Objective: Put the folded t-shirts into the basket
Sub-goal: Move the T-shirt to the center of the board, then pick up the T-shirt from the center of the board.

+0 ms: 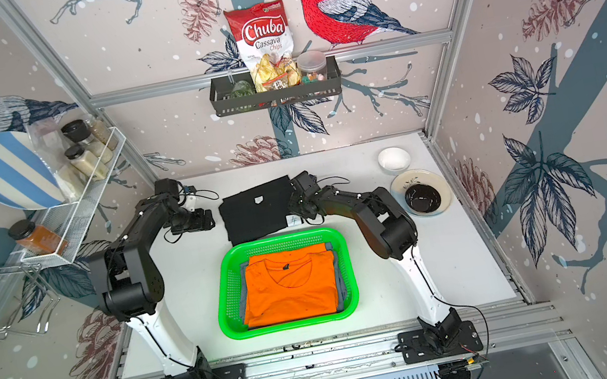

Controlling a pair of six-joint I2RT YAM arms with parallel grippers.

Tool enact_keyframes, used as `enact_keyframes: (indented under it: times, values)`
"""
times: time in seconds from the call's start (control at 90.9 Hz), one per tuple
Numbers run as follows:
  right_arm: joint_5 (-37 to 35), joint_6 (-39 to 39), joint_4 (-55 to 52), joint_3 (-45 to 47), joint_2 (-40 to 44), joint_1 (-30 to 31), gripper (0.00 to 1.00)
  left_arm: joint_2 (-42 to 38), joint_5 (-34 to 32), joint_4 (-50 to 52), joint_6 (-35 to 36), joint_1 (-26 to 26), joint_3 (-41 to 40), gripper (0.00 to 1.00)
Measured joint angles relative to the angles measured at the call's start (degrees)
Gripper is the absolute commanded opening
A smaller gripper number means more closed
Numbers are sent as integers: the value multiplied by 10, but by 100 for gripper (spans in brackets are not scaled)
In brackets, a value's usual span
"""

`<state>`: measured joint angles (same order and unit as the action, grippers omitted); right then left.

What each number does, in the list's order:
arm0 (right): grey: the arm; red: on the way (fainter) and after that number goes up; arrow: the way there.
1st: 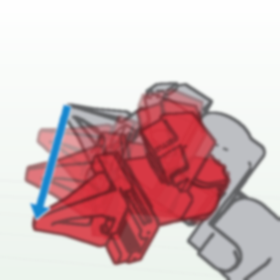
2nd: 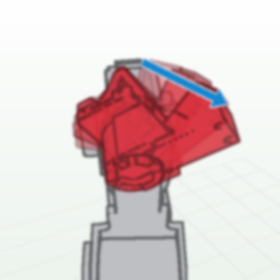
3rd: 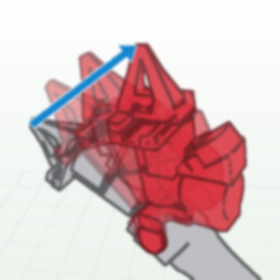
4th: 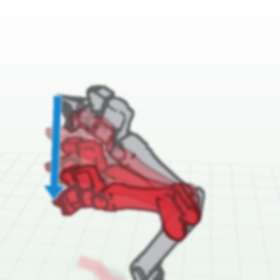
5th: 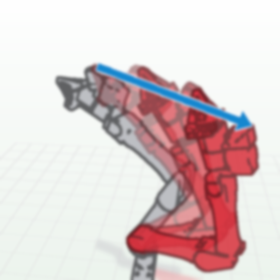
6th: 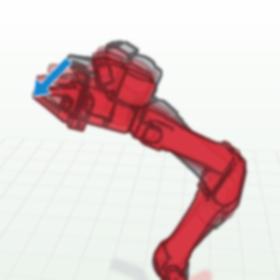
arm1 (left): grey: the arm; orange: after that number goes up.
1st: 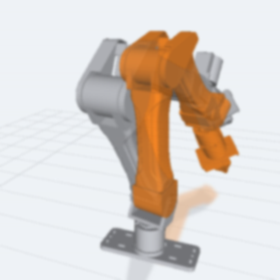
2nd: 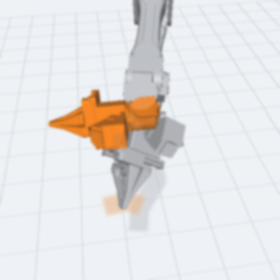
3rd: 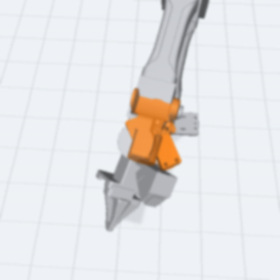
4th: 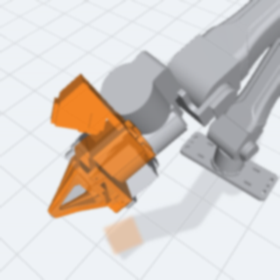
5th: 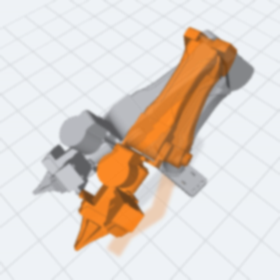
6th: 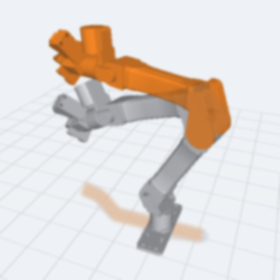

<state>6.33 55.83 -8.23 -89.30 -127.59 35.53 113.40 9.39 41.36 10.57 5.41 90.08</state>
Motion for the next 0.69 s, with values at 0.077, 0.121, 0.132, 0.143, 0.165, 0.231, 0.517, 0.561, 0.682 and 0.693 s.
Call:
enact_keyframes:
  times: [0.077, 0.121, 0.132, 0.143, 0.165, 0.231, 0.517, 0.561, 0.682, 0.693]
  values:
    - [-14, 15, 0, 55, 41, -4, 22, 14, 1, 6, 2, -17, 20, 86]
    - [-21, 18, -9, 81, 63, -3, 23, 21, 4, 12, 4, -28, 30, 86]
    - [-21, 21, -13, 87, 69, -3, 23, 23, 5, 14, 4, -31, 34, 86]
    - [-22, 23, -15, 92, 73, -3, 23, 25, 5, 16, 4, -34, 37, 86]
    - [-24, 30, -22, 105, 85, -2, 25, 28, 7, 18, 5, -39, 42, 86]
    - [-33, 40, -37, 137, 118, 3, 31, 40, 10, 28, 10, -54, 63, 86]
    - [-45, -2, -98, 118, 199, -39, 49, 130, 43, 73, 30, -99, 204, 86]
    - [-38, -29, -100, 99, 196, -59, 51, 147, 49, 80, 30, -105, 231, 86]
    - [5, -122, -109, 20, 143, -106, 57, 188, 60, 91, 27, -121, 286, 87]
    - [9, -132, -115, 9, 134, -108, 58, 191, 60, 92, 26, -122, 290, 87]
